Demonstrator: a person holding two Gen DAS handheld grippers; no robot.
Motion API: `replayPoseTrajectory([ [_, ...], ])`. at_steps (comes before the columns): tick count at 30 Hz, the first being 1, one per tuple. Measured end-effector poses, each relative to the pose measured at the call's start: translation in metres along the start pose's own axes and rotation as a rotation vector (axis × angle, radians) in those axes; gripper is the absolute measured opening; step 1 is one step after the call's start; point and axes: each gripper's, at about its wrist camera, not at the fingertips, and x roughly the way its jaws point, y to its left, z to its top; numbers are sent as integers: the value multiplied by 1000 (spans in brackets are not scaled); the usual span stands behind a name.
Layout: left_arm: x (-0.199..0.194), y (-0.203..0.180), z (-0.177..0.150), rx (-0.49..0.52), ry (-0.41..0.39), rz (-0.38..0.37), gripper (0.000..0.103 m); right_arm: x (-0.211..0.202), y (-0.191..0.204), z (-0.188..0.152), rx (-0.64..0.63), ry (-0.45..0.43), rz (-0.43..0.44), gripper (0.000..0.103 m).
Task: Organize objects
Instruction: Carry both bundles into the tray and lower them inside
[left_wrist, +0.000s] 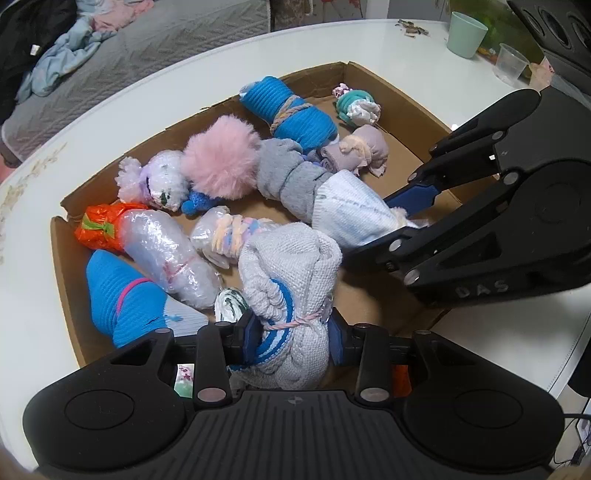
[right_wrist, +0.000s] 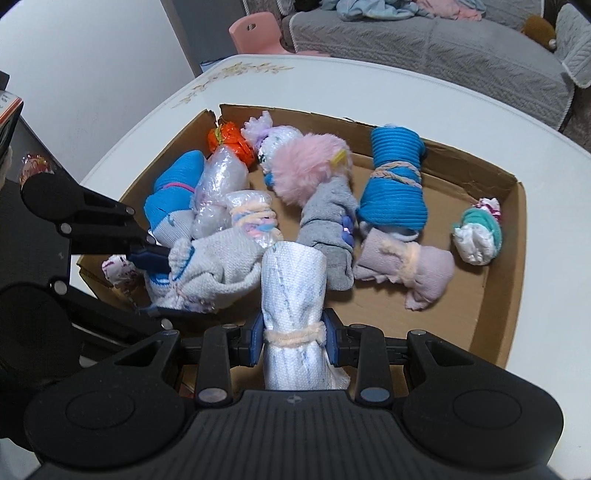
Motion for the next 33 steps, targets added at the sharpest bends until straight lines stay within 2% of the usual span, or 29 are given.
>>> replayPoseTrajectory([
  [15,3,-7,2,3,18,32,48,11,2,3,10,14,-9,30],
  [20,1,-12,1,18,6,25,62,14,3,2,8,17,-11,33],
  [23,0,-17,-1,44,1,31,66,14,3,2,8,14,-11,34],
  [29,-4,-15,-2,23,-7,21,72,16,4,3,3,12,-4,38],
  [33,-10,-16,-3,35,-17,22,78,15,5,4,-2,10,-1,48],
])
